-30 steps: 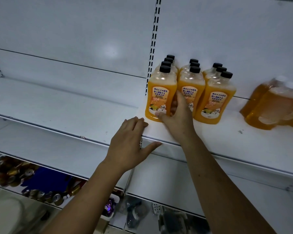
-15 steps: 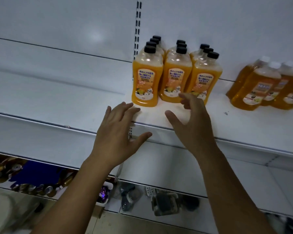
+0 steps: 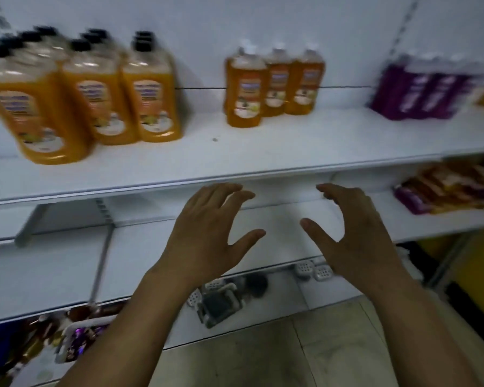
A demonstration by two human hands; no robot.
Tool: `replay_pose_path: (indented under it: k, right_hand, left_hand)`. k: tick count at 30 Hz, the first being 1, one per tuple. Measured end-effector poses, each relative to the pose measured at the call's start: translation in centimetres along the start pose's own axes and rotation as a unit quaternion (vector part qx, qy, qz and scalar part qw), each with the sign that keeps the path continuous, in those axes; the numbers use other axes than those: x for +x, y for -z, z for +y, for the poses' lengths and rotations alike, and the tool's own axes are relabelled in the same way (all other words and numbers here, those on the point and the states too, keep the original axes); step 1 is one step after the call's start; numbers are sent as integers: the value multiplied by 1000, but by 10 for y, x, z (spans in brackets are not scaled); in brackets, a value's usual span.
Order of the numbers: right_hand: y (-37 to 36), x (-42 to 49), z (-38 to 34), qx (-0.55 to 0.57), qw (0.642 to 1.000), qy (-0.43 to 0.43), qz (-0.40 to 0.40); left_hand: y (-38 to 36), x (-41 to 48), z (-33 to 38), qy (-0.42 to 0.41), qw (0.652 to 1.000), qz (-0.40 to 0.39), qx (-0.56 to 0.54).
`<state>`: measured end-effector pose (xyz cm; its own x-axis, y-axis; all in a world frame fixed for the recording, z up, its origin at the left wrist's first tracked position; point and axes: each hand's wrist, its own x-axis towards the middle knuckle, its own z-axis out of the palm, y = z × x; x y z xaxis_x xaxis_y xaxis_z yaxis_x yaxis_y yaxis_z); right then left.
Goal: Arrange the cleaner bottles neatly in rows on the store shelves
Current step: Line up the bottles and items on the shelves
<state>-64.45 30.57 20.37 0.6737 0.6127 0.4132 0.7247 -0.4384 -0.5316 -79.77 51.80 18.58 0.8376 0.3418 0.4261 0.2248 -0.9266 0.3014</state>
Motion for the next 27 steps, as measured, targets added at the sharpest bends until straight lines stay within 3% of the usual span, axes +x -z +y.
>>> replay_pose_path:
  k: [13,27]
  right_hand:
    - [175,-89,248,-44,981,-179,51]
    - [245,-32,456,-58,956,-273,92]
  left_hand:
    - [-184,94,254,-139,980,-121,-71]
    - [-368,262,395,-211,941,-214,-155]
